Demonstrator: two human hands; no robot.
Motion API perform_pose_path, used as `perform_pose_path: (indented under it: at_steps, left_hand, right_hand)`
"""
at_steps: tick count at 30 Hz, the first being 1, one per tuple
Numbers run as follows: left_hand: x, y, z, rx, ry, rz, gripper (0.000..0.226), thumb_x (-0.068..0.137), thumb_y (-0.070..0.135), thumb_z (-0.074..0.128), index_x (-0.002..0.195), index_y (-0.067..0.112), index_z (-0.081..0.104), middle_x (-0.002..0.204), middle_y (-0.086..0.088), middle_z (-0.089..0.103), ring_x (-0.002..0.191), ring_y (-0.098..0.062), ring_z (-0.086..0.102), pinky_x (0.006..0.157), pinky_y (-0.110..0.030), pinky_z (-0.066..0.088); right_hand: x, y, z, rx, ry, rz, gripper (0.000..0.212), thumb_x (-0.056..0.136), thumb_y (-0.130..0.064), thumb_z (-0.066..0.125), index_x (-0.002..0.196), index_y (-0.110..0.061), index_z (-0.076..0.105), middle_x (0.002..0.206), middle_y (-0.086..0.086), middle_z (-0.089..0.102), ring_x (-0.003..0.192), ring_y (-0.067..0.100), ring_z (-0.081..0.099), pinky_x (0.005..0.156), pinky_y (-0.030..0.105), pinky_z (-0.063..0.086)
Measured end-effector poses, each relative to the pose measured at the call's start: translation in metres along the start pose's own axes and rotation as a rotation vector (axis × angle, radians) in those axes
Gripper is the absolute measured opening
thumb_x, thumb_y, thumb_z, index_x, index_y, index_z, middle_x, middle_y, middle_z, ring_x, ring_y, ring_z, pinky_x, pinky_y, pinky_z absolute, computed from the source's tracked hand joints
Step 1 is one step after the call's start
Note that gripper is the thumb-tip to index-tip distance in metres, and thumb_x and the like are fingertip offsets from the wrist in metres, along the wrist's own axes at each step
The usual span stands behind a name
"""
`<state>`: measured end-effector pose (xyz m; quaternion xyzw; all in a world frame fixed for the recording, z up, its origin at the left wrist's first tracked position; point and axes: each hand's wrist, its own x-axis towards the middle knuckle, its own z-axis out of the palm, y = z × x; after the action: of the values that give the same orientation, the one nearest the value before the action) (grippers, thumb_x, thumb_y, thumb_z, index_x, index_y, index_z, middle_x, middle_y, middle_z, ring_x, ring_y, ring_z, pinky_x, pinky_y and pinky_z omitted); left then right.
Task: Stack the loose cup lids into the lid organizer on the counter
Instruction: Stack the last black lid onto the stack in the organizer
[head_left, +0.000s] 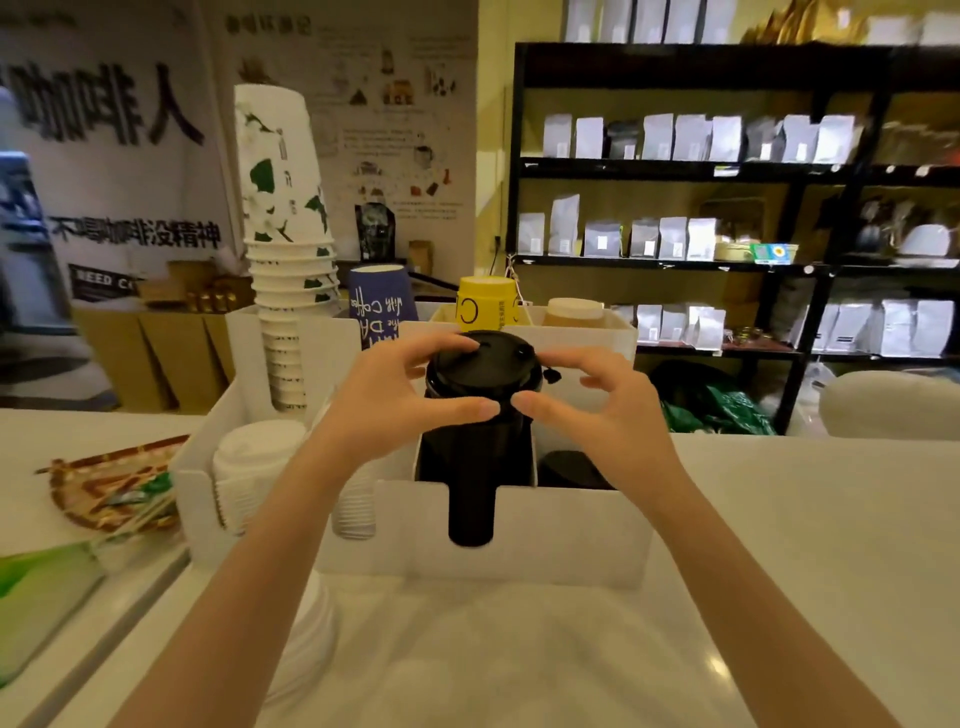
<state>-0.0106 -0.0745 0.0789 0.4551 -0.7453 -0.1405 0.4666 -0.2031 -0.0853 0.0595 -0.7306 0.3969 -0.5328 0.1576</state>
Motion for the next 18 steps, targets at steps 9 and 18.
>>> perform_pose_path:
  at_steps: [9,18]
  left_hand:
    - [0.007,-0.024,0.019,0.130,0.083,-0.054,0.062,0.060,0.041,0.075,0.116,0.023,0.056,0.117,0.002,0.062,0.109,-0.012,0.052,0.094,-0.028,0.043]
    - [0.008,-0.025,0.020,0.111,0.010,-0.088,0.059,0.064,0.040,0.072,0.118,0.024,0.054,0.116,0.005,0.059,0.109,-0.008,0.051,0.089,-0.017,0.041]
  right_hand:
    - [0.005,0.021,0.021,-0.055,-0.093,0.028,0.040,0.083,-0.030,0.058,0.122,-0.026,0.050,0.111,-0.017,0.045,0.106,-0.003,0.035,0.079,0.001,0.025]
    - [0.007,0.027,0.019,-0.055,-0.124,0.062,0.041,0.081,-0.031,0.059,0.121,-0.021,0.054,0.113,-0.010,0.052,0.110,0.005,0.043,0.083,0.008,0.032]
